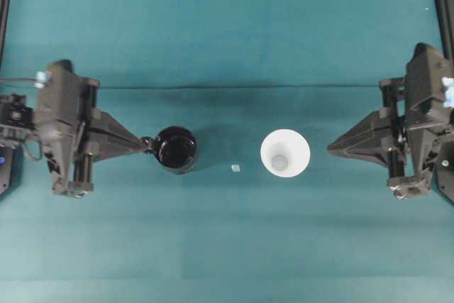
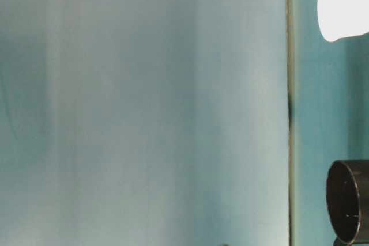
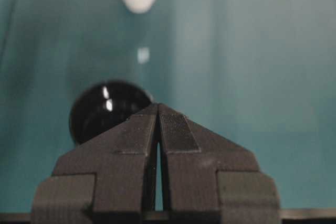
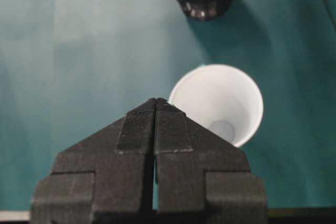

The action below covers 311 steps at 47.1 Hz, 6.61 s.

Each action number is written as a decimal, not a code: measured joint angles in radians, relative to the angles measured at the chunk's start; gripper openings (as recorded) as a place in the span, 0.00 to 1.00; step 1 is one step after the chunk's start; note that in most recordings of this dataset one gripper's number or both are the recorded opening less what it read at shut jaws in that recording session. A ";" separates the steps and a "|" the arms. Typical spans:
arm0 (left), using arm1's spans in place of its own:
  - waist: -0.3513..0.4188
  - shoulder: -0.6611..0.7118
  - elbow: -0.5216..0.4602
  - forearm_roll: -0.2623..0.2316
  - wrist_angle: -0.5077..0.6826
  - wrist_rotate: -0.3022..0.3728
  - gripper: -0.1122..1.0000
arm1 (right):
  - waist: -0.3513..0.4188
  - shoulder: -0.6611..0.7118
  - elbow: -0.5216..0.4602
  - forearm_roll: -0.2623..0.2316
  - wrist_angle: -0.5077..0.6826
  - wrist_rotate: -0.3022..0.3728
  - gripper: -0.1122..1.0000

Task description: Put a paper cup into the cup holder on your left arm.

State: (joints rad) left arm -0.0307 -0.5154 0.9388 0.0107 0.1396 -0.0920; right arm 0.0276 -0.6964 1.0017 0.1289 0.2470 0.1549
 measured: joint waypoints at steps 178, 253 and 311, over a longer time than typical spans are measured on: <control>0.124 0.410 -0.098 0.009 -0.238 0.114 0.36 | -0.006 0.067 0.000 -0.011 0.114 0.014 0.07; 0.112 0.623 -0.206 0.009 -0.242 0.112 0.36 | -0.014 0.067 0.000 -0.011 0.095 0.015 0.07; 0.064 0.640 -0.230 0.009 -0.239 0.110 0.36 | -0.017 0.067 0.000 -0.011 0.095 0.015 0.07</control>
State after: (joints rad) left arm 0.0337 0.1243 0.7087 0.0199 -0.0997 0.0184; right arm 0.0107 -0.6289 1.0017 0.1181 0.3421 0.1703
